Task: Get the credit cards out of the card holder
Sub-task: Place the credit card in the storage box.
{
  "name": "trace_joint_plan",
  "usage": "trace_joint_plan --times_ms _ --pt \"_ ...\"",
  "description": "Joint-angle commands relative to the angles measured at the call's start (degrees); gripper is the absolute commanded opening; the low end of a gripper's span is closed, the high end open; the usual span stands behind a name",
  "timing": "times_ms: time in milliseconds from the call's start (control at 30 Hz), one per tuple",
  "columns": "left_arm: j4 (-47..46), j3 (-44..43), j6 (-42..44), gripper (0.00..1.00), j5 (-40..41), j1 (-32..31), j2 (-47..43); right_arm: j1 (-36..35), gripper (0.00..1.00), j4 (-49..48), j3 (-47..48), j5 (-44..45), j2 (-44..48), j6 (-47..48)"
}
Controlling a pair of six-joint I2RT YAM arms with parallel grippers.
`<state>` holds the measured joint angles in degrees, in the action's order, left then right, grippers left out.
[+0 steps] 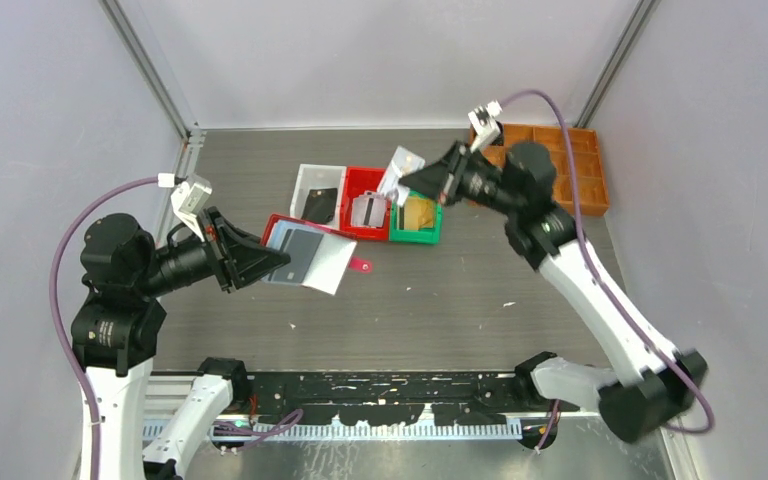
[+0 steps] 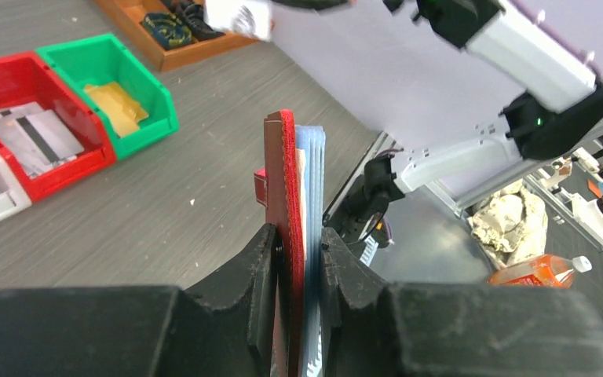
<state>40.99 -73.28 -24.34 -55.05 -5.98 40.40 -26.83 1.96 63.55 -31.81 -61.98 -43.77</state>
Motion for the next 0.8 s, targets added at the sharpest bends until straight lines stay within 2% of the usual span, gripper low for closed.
trace_joint_plan --times_ms 0,133,300,600,767 --pt "3.9 -1.9 6.5 0.0 0.9 -0.1 -0.8 3.2 0.01 12.2 12.2 -2.4 -16.3 6.3" --pt "4.3 -2.7 5.9 0.0 -0.3 -0.1 -0.8 3.1 0.01 19.7 24.3 -1.3 -32.0 10.9" --pt "3.2 -2.7 4.3 0.0 -1.3 -0.1 -0.9 2.4 0.01 23.2 34.9 1.4 -46.7 13.3" --pt "-1.4 -2.0 -1.3 0.0 -3.8 -0.1 -0.7 -1.0 0.01 29.5 50.2 6.5 -63.2 15.7" --pt "-2.4 -1.5 -2.6 0.0 -4.8 -0.1 -0.9 -2.1 0.01 30.0 51.6 9.5 -65.9 16.8"
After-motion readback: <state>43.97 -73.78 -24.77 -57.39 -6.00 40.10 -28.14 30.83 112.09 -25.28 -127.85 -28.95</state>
